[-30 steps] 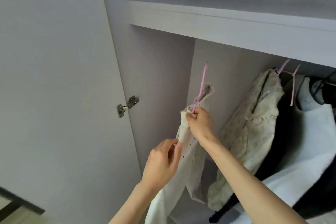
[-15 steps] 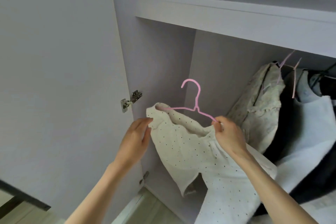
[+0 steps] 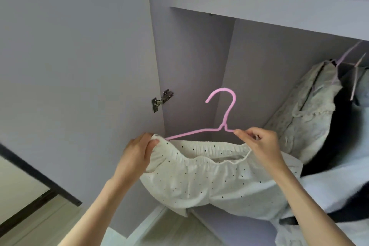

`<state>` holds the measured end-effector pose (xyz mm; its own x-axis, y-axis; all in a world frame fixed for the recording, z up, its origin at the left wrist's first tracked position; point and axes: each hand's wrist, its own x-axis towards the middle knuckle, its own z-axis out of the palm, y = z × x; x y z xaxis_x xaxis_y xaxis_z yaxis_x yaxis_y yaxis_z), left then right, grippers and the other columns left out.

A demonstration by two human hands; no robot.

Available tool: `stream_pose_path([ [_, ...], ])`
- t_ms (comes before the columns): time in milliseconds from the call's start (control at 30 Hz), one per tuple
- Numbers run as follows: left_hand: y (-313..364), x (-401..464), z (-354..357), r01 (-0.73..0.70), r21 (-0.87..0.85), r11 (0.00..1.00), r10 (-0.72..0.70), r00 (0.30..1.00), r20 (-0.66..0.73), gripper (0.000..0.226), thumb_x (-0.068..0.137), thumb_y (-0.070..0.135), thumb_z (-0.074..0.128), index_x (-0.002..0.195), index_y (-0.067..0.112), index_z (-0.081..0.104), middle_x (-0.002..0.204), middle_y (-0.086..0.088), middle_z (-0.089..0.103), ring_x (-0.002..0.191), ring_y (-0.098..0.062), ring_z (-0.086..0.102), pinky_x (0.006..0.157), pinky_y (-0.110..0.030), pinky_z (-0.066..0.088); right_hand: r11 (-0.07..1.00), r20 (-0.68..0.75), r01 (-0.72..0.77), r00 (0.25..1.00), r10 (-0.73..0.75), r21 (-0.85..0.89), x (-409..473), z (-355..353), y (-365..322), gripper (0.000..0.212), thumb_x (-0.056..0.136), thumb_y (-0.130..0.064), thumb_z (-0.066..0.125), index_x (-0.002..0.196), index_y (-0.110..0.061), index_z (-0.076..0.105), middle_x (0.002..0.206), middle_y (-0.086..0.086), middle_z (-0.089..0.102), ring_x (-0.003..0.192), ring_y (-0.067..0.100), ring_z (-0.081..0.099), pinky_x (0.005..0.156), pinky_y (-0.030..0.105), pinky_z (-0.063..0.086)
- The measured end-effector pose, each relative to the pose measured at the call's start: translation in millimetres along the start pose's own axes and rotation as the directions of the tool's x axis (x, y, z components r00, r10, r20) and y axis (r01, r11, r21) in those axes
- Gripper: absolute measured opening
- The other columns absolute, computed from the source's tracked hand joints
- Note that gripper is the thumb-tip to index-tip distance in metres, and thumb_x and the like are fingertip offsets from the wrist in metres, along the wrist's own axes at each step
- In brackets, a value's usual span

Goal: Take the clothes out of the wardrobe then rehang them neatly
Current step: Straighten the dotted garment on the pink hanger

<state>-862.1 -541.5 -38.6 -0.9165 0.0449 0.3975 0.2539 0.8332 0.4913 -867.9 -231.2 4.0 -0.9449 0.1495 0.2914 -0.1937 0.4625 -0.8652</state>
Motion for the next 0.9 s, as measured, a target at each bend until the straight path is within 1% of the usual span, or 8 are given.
stream_pose_path([
  [167,-1,-23,-18,-0.043,0.094,0.995,0.051,0.994,-0.092,0.042,0.092,0.041,0.029,0.085,0.010,0.057,0.069,0.006,0.053,0.058,-0.019,0.045,0.053,-0.027,0.035,0.999,0.129,0.035,0.991,-0.039,0.031,9,26,-9,0.054,0.066,-0.053,0.071,0.052,-0.003,0.055,0.046,-0.004,0.038,0.049,0.006,0.029,0.051,0.025,0.025],
  [300,-6,-61,-25,0.124,0.112,0.986,-0.104,0.979,-0.176,0.040,0.090,0.045,0.034,0.078,0.015,0.057,0.059,0.017,0.044,0.053,0.000,0.038,0.062,-0.013,0.032,0.995,0.319,0.089,0.942,-0.101,0.052,12,61,-18,0.037,0.072,-0.042,0.071,0.056,-0.009,0.064,0.047,-0.005,0.043,0.047,0.005,0.032,0.050,0.022,0.024],
  [367,-12,-84,-33,0.274,0.053,0.960,-0.252,0.933,-0.256,0.038,0.088,0.050,0.036,0.072,0.020,0.052,0.055,0.015,0.041,0.052,-0.004,0.040,0.068,-0.013,0.031,0.988,0.433,0.131,0.888,-0.154,0.082,12,80,-27,0.032,0.077,-0.037,0.070,0.058,-0.011,0.066,0.050,0.004,0.049,0.046,0.005,0.033,0.048,0.019,0.024],
  [467,-12,-120,-51,0.436,0.002,0.900,-0.400,0.827,-0.394,0.038,0.085,0.051,0.040,0.063,0.020,0.044,0.055,0.006,0.042,0.059,-0.013,0.041,0.070,-0.019,0.029,0.965,0.532,0.210,0.805,-0.262,0.157,9,106,-41,0.035,0.085,-0.039,0.060,0.064,-0.011,0.067,0.061,0.012,0.055,0.052,0.008,0.042,0.050,0.018,0.029],
  [567,3,-157,-72,0.555,-0.004,0.832,-0.478,0.713,-0.512,0.037,0.084,0.049,0.042,0.059,0.022,0.042,0.053,0.004,0.038,0.062,-0.009,0.039,0.065,-0.027,0.027,0.934,0.582,0.278,0.730,-0.357,0.224,1,129,-45,0.036,0.090,-0.042,0.048,0.091,-0.012,0.067,0.086,-0.002,0.064,0.079,0.008,0.059,0.071,0.018,0.044],
  [667,16,-203,-89,0.671,-0.041,0.740,-0.545,0.563,-0.621,0.034,0.083,0.049,0.045,0.060,0.024,0.048,0.051,0.005,0.040,0.056,-0.010,0.040,0.063,-0.030,0.029,0.846,0.608,0.499,0.617,-0.499,0.188,-15,154,-43,0.052,0.089,-0.049,0.033,0.107,-0.012,0.066,0.100,-0.005,0.063,0.093,0.014,0.058,0.084,0.033,0.045],
  [767,36,-255,-98,0.766,-0.096,0.636,-0.584,0.397,-0.708,0.029,0.084,0.041,0.052,0.060,0.025,0.050,0.049,0.009,0.038,0.049,-0.011,0.036,0.056,-0.032,0.031,0.756,0.648,0.618,0.488,-0.585,0.216,-41,184,-51,0.055,0.088,-0.052,0.030,0.094,-0.011,0.066,0.091,0.000,0.063,0.085,0.019,0.056,0.078,0.032,0.036],
  [900,66,-327,-104,0.882,-0.162,0.442,-0.583,0.145,-0.800,0.031,0.083,0.046,0.045,0.065,0.024,0.054,0.051,0.009,0.044,0.052,-0.007,0.042,0.065,-0.035,0.034,0.669,0.664,0.645,0.319,-0.676,0.370,-103,224,-80,0.048,0.086,-0.053,0.035,0.077,-0.013,0.058,0.073,-0.003,0.055,0.068,0.018,0.050,0.068,0.033,0.036],
])
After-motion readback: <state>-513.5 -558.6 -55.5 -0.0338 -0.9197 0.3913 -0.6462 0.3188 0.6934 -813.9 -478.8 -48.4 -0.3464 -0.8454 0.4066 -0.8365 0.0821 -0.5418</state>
